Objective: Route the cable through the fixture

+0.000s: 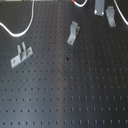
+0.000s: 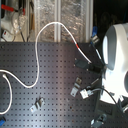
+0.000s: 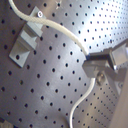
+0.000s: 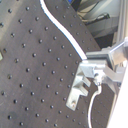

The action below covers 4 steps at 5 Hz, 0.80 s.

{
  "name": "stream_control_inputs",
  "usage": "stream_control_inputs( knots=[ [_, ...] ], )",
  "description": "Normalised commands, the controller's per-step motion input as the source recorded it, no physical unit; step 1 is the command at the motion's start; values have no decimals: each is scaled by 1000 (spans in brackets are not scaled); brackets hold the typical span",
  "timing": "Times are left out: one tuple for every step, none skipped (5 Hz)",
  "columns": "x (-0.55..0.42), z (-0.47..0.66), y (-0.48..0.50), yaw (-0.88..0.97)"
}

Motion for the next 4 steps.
stream_control_inputs(
  knots=[
    [174,470,-33,0],
    [103,276,-12,3],
    [27,226,111,149],
    [-128,211,64,206]
  ],
)
